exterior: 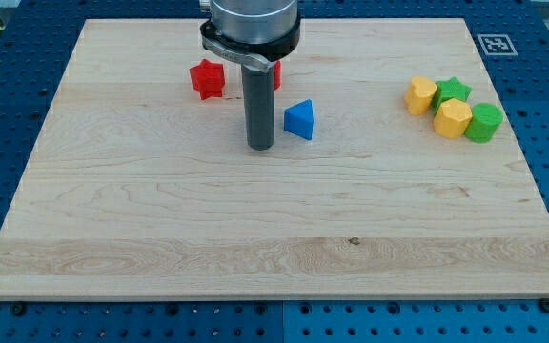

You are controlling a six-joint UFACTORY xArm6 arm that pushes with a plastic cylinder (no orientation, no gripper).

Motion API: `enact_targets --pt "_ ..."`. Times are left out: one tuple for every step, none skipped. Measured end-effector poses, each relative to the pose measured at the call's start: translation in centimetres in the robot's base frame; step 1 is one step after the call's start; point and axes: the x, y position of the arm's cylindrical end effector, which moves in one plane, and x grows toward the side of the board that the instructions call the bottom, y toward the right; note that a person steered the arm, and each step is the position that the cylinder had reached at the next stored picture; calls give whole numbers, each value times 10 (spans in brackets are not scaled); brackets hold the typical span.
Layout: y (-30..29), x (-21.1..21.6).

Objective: Push the blue cube up and right a bit

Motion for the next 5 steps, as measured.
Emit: enact_targets --pt "-15 0" --pt "-48 0" --pt "-76 -2" --pt "-76 -21" --pt "-60 -34"
